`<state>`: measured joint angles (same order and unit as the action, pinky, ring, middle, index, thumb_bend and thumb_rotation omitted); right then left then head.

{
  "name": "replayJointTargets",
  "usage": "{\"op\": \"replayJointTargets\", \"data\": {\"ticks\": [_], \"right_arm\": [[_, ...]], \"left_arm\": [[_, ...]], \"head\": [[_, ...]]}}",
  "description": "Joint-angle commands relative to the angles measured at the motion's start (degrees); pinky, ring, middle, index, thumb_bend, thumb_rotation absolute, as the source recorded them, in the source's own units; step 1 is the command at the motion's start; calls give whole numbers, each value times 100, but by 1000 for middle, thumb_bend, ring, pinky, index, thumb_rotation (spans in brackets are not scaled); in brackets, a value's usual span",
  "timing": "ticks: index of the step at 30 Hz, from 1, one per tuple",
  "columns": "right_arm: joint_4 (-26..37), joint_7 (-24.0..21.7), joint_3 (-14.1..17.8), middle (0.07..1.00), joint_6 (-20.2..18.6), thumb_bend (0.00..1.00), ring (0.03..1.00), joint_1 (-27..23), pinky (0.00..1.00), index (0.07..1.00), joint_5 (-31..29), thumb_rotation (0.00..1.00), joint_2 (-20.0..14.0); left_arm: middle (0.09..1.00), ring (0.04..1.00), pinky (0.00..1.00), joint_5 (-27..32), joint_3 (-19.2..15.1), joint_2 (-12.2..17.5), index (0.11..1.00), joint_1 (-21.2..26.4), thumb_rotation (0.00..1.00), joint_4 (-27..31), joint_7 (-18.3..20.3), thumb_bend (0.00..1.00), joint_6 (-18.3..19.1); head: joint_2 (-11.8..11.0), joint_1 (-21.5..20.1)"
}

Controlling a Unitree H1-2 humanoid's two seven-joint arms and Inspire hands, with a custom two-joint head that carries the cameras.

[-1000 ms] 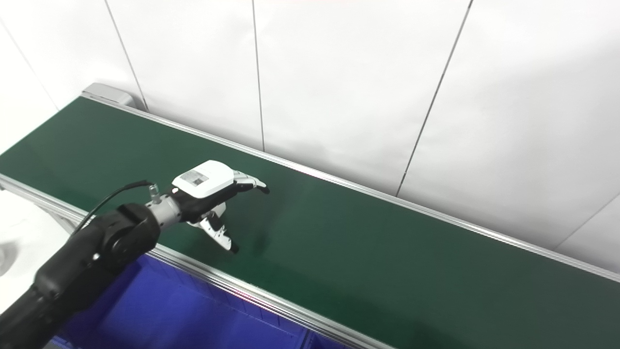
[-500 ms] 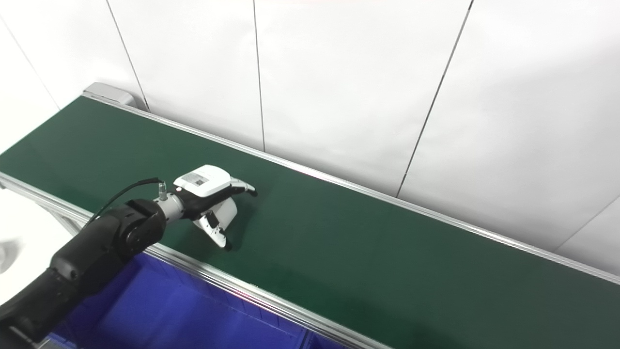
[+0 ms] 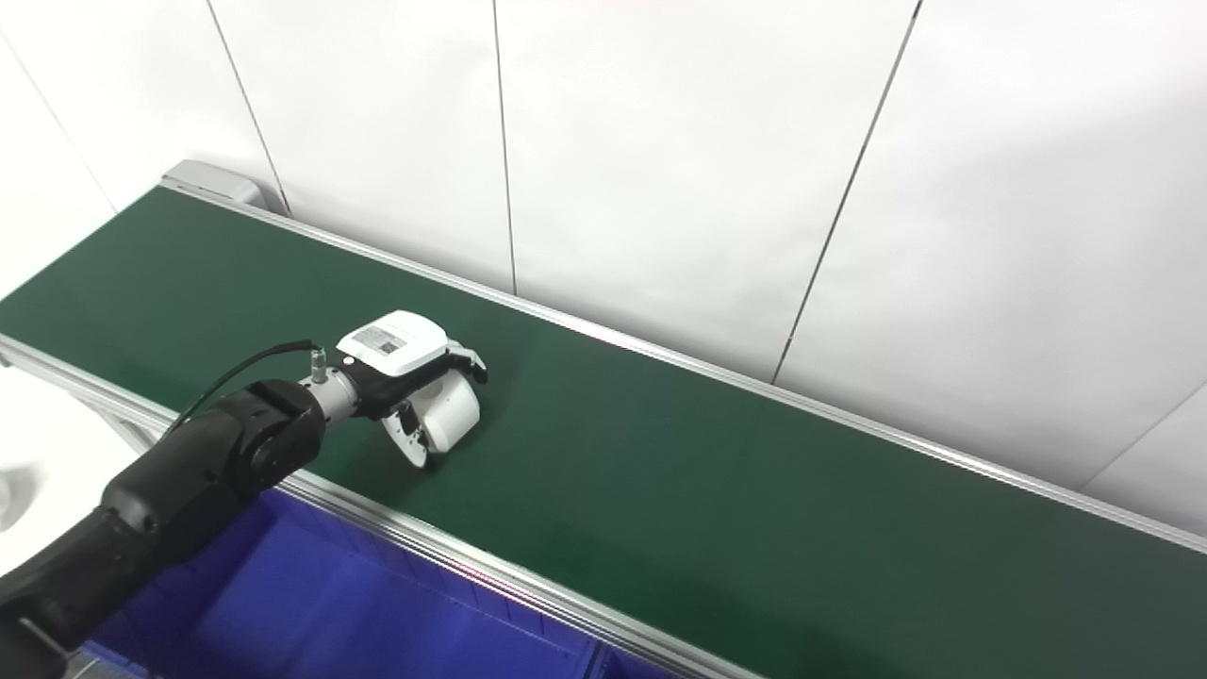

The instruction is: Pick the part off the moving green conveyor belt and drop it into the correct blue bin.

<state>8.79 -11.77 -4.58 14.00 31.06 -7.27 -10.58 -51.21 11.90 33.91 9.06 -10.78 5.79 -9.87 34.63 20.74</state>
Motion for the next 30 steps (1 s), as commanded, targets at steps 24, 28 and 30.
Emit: {"op": "replayJointTargets", "data": {"ticks": [24,28,30], "right_arm": [[488,-15,31,1000,-156,918,1000,135,1000,1000,-20,1000,-68],[651,-46,74,1000,-322,906,1000,140,1000,1000,-145,1000,-129],[742,-54,101,1000,-415,900,1000,143,1000,1000,-211,1000,-165]], "left_arm": [[453,368,295,709,165,183,488,-60,0,1506,937,523,189],[433,340,273,1024,-73,312,500,-316,0,2652,1398,522,380],[441,357,295,1130,-215,397,505,-435,0,3066,1613,523,468]], "head": [[276,208],[601,543],[768,687]]}}
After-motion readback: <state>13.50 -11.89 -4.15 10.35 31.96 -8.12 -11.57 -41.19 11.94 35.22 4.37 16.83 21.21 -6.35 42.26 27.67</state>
